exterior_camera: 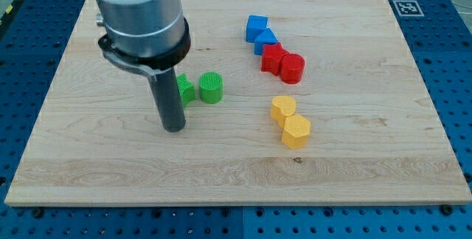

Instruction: Move your arm right to the yellow hexagon

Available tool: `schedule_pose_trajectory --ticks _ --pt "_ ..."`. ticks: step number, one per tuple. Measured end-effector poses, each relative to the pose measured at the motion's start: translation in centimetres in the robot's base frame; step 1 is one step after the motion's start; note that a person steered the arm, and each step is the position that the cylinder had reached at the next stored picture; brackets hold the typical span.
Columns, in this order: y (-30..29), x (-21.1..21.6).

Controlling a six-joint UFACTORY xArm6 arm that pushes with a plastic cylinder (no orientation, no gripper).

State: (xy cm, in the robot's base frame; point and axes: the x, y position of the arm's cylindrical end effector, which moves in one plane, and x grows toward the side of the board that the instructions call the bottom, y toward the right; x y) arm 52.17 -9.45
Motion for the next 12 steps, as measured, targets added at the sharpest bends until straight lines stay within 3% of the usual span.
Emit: schedule_pose_trajectory --ticks 2,5,8,10,12 --pt "4.3 3.4" --pt "4.8 4.2" --pt "18.6 7.2" --pt "21.4 8.0" --pt "25.2 5.6"
